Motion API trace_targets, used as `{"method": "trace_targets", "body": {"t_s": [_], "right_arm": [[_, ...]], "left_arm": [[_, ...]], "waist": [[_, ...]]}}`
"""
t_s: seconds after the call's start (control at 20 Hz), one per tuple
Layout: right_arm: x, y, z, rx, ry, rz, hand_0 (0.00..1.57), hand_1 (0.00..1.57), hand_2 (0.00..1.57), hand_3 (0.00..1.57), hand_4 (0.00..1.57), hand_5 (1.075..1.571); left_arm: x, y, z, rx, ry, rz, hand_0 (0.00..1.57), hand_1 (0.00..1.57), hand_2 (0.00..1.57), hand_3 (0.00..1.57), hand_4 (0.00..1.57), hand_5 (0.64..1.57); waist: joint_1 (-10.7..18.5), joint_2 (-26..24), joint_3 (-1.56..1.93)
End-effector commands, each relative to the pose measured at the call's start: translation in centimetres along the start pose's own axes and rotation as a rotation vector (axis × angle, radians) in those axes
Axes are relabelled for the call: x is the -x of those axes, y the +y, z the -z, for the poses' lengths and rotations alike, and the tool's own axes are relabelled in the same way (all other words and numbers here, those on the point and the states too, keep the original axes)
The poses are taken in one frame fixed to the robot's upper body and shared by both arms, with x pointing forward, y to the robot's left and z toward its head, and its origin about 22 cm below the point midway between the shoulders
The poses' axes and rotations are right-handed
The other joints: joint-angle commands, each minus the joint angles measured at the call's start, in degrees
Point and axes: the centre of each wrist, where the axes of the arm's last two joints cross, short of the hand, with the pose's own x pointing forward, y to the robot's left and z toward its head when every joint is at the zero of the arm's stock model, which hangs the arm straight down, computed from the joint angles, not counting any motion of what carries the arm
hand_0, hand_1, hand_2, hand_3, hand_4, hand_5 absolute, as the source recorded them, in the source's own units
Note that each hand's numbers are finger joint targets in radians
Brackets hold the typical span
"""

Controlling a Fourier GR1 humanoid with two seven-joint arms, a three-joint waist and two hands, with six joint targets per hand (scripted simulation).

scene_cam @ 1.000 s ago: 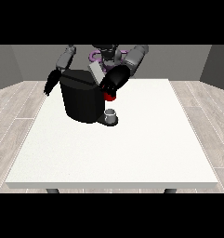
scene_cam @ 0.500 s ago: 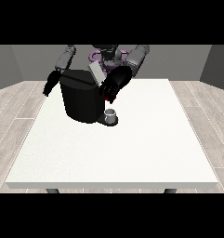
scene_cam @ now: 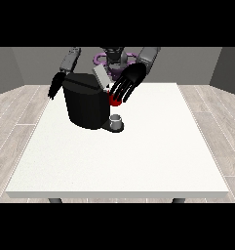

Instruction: Insert the coffee pod into the coffee machine and close the lid

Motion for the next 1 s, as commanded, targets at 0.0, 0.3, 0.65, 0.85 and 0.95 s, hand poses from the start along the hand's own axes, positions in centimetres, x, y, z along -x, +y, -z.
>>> {"method": "trace_targets", "body": {"t_s": [0.0,0.3,0.65,0.85,0.95], "right_arm": [[2.0,-1.4,-0.2,0.038,0.087,0.010,0.00,0.00,0.00,0.00,0.00,1.571],[6.9,-0.9,-4.6,0.036,0.212,0.008,0.00,0.00,0.00,0.00,0.00,1.571],[10.8,-4.4,-7.8,0.117,0.325,0.001,0.00,0.00,0.00,0.00,0.00,1.571],[12.8,-5.6,-10.3,0.145,0.402,0.008,0.00,0.00,0.00,0.00,0.00,1.571],[11.7,-5.1,-10.1,0.084,0.325,0.043,0.00,0.00,0.00,0.00,0.00,1.571]], "left_arm": [[-0.2,-2.5,0.0,0.067,0.019,-0.052,0.00,0.00,0.00,0.06,0.00,1.571],[-0.5,-12.6,-1.8,0.223,0.006,-0.198,0.00,0.00,0.18,0.00,0.00,1.571],[-0.6,-21.9,-5.5,0.098,0.062,-0.930,0.00,0.00,0.00,0.00,0.47,1.571],[-1.7,-29.4,-10.4,0.148,0.167,-1.178,0.00,0.00,0.00,0.00,0.27,1.571],[0.3,-30.7,-13.3,0.145,0.219,-1.176,0.00,0.00,0.00,0.00,0.42,1.571]], "waist": [[4.05,-4.75,-0.03],[8.17,-14.09,-0.06],[15.47,-22.82,-0.21],[21.10,-30.79,-0.08],[20.37,-32.74,-0.08]]}}
